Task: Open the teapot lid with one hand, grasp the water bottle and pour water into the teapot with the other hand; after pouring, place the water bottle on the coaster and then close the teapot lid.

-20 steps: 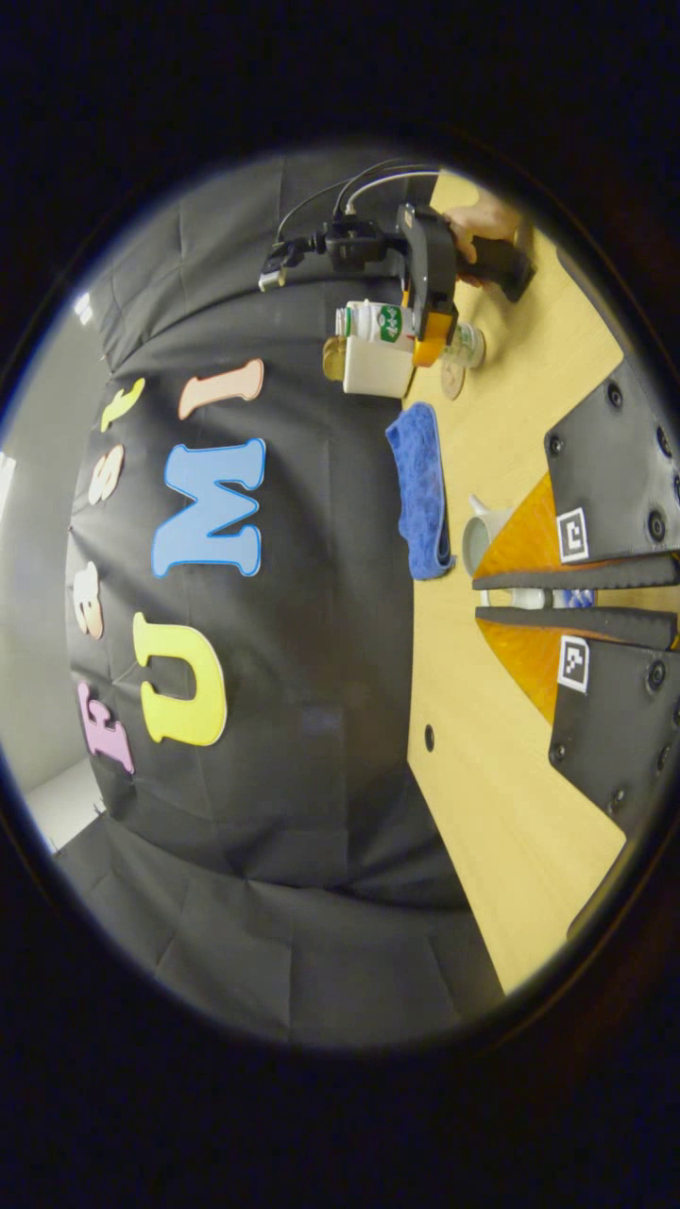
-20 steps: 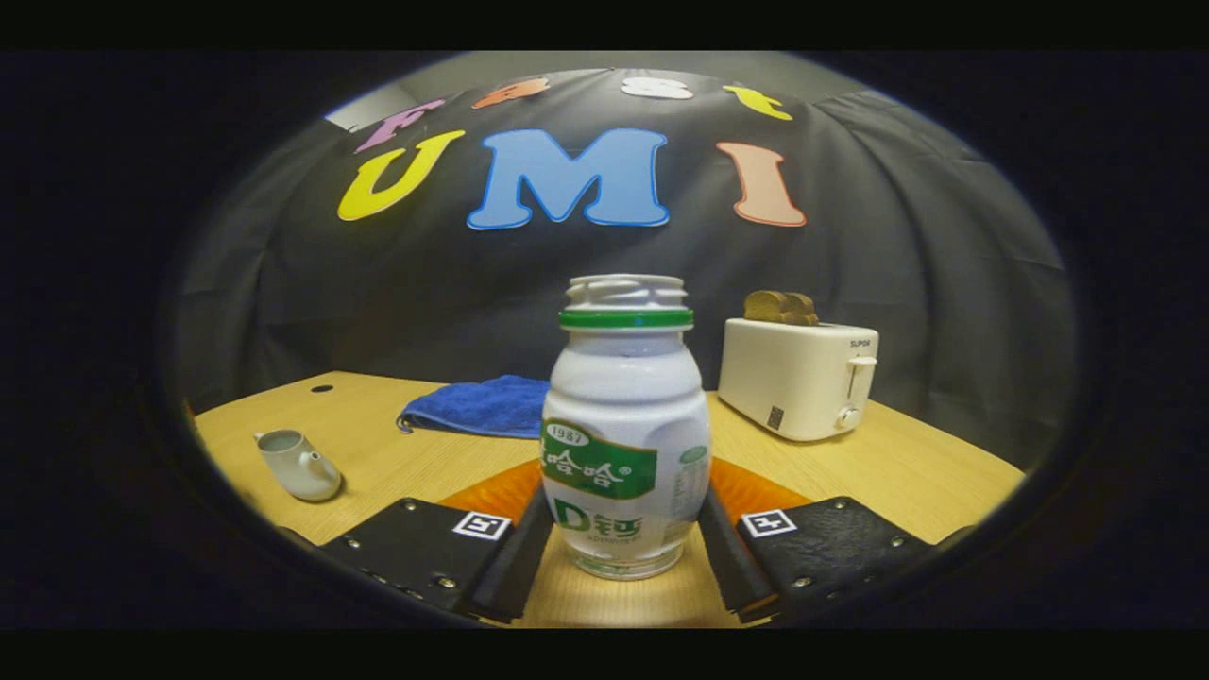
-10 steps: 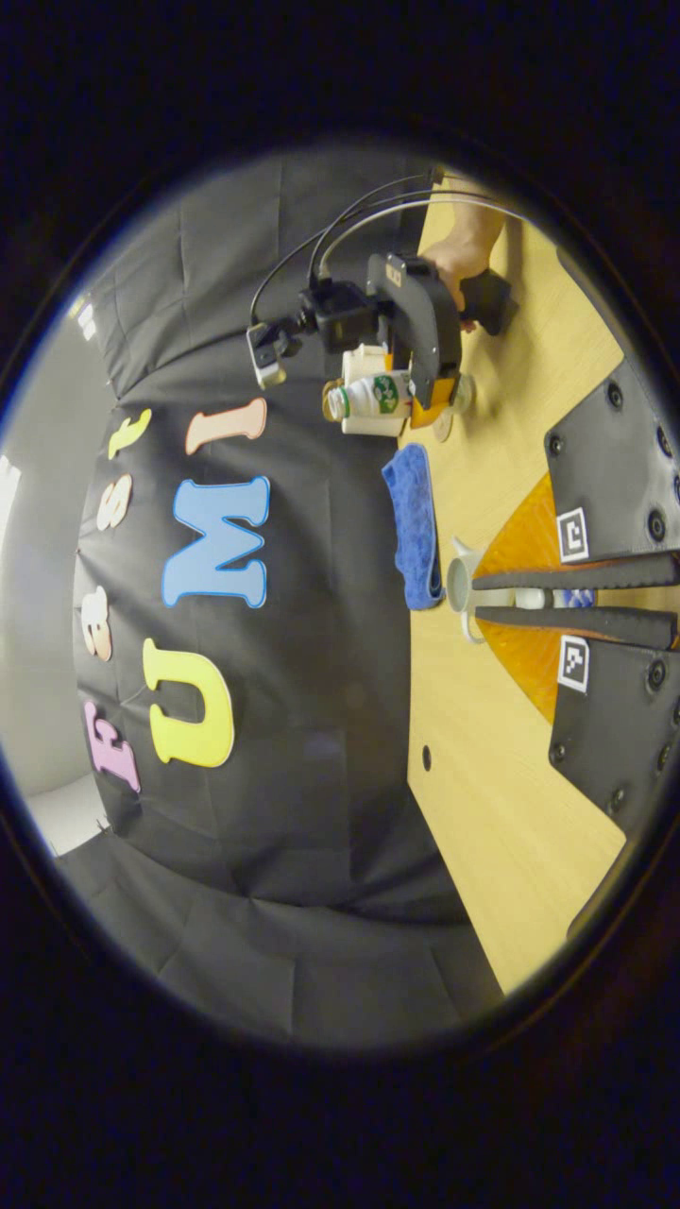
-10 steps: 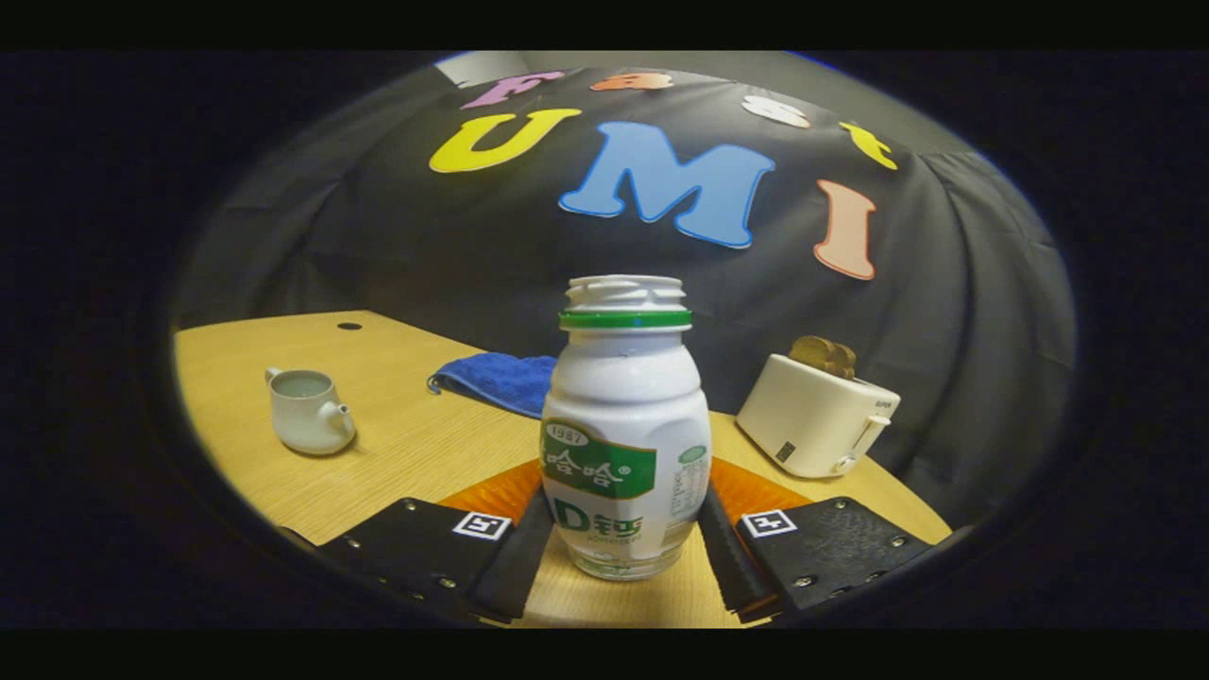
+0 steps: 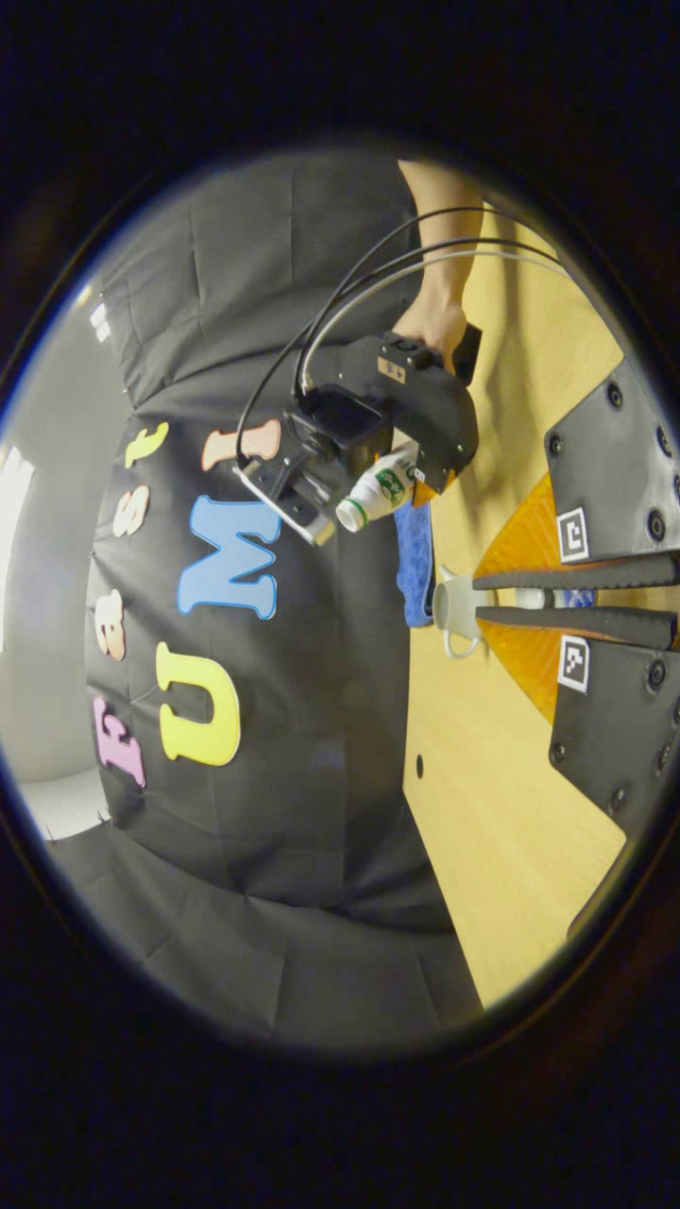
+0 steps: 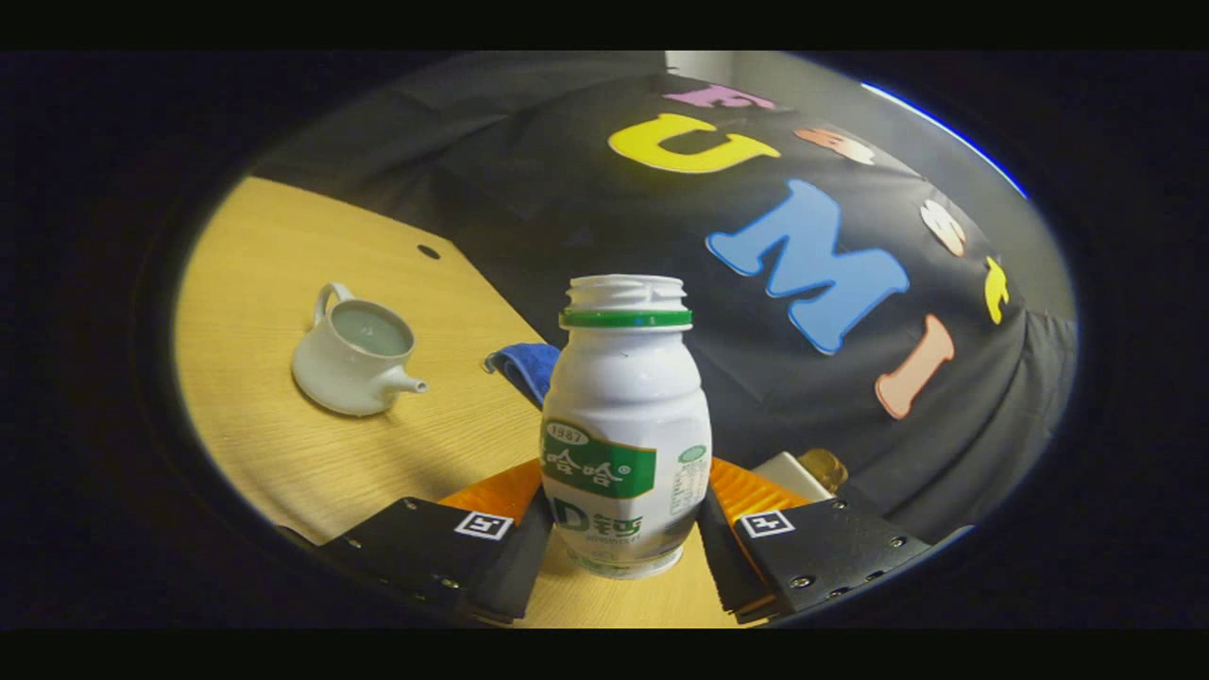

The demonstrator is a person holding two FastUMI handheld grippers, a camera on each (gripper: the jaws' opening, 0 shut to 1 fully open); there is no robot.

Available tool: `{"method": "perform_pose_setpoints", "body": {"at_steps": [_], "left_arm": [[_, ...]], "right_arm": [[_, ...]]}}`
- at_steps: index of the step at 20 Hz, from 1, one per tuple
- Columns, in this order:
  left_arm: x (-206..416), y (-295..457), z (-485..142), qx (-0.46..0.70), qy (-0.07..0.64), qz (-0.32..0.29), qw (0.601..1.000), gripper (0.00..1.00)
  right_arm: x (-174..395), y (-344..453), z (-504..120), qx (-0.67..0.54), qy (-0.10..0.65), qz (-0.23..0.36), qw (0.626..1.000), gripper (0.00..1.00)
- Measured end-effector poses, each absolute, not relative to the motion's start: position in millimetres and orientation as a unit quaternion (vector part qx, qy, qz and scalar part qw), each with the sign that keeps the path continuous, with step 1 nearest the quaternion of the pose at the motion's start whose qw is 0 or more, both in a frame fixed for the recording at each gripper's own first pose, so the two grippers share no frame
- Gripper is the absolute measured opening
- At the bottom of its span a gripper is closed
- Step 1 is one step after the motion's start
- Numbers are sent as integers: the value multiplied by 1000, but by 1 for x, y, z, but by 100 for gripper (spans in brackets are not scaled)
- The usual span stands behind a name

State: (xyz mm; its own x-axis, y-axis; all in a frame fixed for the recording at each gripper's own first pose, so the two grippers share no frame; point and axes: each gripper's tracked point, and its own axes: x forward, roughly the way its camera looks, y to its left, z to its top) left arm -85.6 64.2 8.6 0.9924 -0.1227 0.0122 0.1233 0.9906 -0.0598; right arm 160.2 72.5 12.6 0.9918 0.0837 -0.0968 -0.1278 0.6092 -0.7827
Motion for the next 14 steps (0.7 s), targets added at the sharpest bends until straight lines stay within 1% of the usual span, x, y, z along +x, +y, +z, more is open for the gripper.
{"method": "perform_pose_setpoints", "body": {"at_steps": [2, 3, 5, 6, 7, 14], "left_arm": [[-92, 69, 15, -40, -12, -57, 997, 14], [-95, 71, 17, -45, -15, -55, 997, 18], [-100, 73, 21, -52, -20, -55, 997, 18], [-102, 73, 23, -53, -21, -55, 997, 14], [-103, 74, 22, -51, -20, -54, 997, 18], [-108, 80, 17, -30, -9, -47, 998, 18]], "right_arm": [[165, 80, 13, -478, 18, 61, 876, 72], [168, 83, 10, -493, 16, 61, 868, 72], [171, 88, 8, -517, 14, 65, 853, 72], [172, 90, 5, -528, 15, 68, 847, 72], [171, 93, 5, -538, 15, 70, 840, 72], [182, 98, -9, -620, 19, 70, 781, 72]]}}
